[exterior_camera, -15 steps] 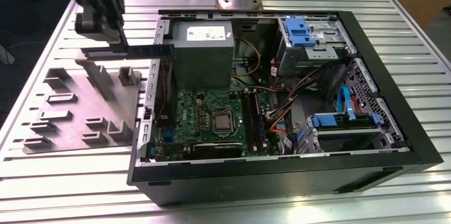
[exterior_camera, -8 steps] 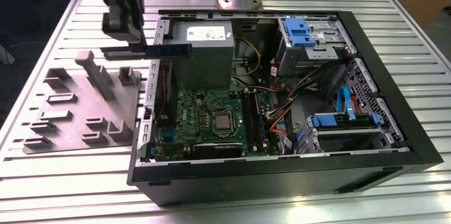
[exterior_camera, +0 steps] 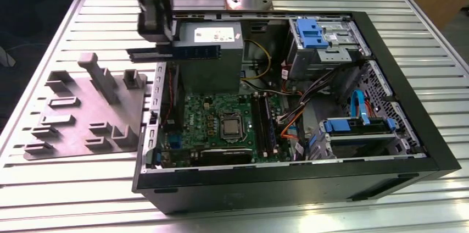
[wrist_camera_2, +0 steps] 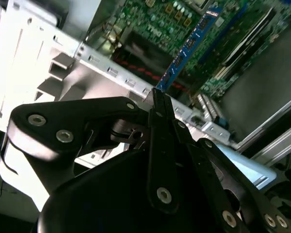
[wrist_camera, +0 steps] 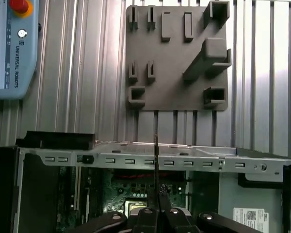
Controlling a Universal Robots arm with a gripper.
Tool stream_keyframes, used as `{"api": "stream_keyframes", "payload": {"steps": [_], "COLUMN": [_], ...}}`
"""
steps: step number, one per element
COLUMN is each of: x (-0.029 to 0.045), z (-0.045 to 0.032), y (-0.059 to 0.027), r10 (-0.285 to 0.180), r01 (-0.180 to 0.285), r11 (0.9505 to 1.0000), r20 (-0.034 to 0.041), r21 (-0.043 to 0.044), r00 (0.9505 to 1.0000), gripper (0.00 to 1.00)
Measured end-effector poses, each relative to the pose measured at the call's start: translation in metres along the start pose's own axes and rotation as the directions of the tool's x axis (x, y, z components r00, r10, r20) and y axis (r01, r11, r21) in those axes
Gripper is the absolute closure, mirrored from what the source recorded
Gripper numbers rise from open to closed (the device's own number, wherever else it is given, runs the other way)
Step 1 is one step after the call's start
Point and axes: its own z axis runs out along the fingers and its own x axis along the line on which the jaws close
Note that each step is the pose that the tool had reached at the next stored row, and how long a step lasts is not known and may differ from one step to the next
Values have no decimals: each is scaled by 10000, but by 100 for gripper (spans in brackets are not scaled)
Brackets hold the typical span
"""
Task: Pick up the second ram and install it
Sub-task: 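Pick up the second ram and move it above second insertion slot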
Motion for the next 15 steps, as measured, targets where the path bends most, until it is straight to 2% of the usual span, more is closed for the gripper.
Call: {"api": "stream_keyframes", "payload": {"steps": [15], "x": [20], "z": [-32], "y": [-663], "r10": [0], "r01": [0], "r11": [10000], "r20": [1], "r21": [-18], "r00": [10000], "gripper": [88]}}
